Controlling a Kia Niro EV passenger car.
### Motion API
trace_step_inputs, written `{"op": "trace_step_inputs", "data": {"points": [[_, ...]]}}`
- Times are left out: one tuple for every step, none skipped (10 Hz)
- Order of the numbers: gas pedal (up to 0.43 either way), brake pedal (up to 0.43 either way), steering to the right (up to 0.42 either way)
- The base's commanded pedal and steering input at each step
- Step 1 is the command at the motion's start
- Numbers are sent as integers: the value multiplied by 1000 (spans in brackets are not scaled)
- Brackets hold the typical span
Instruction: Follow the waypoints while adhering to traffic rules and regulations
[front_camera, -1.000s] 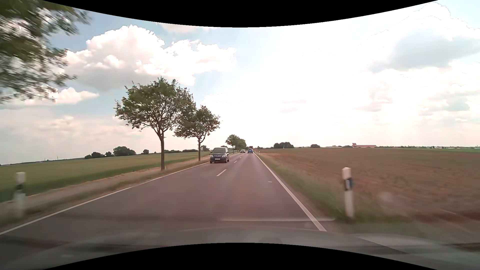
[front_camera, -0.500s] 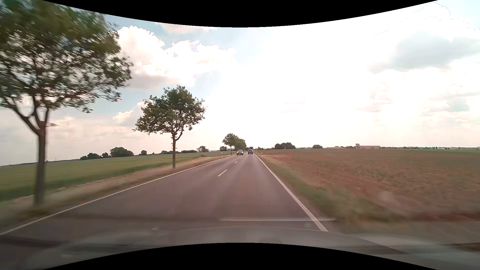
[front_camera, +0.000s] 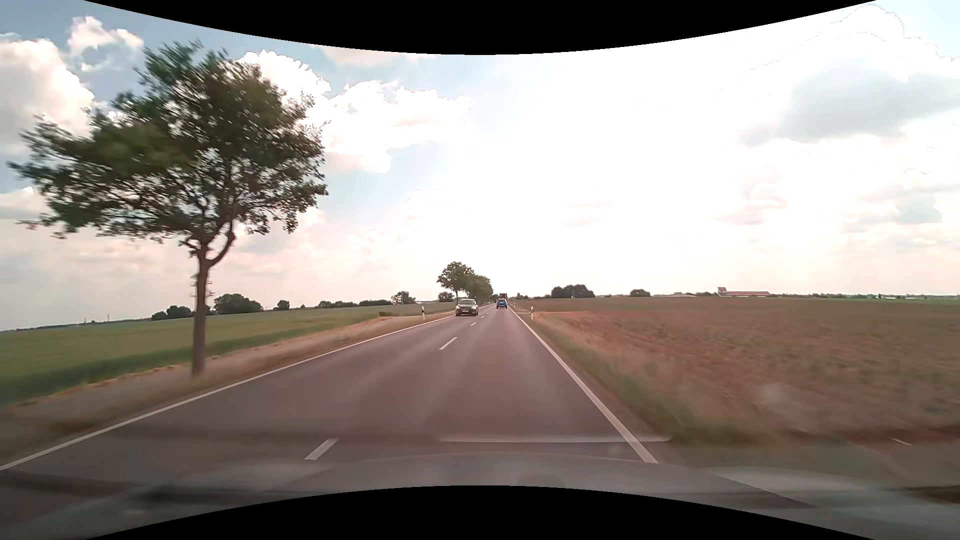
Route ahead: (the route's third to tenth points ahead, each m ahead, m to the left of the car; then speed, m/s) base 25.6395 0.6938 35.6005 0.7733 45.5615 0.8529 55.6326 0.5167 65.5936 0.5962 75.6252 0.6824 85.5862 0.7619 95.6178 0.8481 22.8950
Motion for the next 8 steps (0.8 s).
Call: {"op": "trace_step_inputs", "data": {"points": [[138, 0, -3], [138, 0, -3], [138, 0, -3], [138, 0, -3], [138, 0, -3], [138, 0, -2], [150, 0, -2], [189, 0, -2]]}}
